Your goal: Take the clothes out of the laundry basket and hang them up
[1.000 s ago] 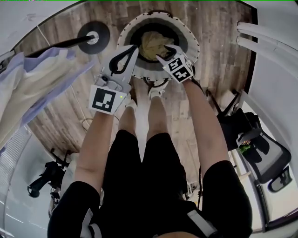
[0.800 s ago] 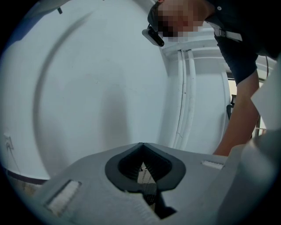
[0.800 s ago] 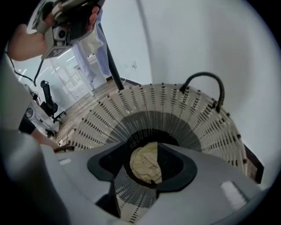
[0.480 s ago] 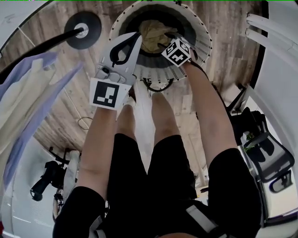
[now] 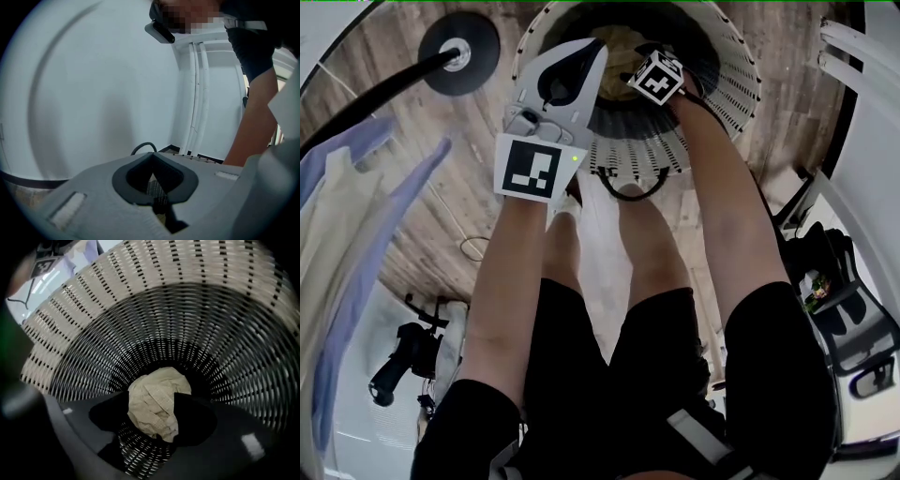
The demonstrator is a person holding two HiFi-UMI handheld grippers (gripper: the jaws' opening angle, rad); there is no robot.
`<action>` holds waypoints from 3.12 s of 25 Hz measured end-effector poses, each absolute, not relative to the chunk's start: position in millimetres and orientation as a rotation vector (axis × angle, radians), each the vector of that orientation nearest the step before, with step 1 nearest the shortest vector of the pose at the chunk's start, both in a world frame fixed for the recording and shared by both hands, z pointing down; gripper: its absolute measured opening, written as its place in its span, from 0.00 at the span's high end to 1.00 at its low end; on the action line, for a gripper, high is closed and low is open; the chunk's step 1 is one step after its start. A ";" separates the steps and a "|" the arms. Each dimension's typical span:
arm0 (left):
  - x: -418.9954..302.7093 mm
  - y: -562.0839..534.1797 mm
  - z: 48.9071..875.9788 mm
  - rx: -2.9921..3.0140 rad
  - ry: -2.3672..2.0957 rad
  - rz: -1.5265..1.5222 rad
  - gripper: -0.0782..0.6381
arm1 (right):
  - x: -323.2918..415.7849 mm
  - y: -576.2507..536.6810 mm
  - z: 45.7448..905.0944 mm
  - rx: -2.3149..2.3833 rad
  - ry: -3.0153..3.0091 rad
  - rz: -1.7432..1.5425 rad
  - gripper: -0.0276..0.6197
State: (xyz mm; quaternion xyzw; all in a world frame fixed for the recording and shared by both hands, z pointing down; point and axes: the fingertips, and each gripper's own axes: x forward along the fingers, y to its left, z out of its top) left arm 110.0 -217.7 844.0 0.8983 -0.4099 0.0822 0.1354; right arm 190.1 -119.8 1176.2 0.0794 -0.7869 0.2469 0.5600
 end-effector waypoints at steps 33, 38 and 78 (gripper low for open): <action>101.4 -212.5 819.1 2.587 -1.225 0.128 0.89 | 196.0 -119.1 1210.0 0.043 -1.770 0.428 0.88; 93.2 -199.7 747.1 2.596 -1.224 0.129 0.89 | 191.1 -126.2 1116.9 0.067 -1.780 0.447 0.88; 3.9 -79.0 257.3 2.770 -1.328 0.111 0.89 | 93.6 -45.3 356.9 0.368 -2.216 0.036 0.88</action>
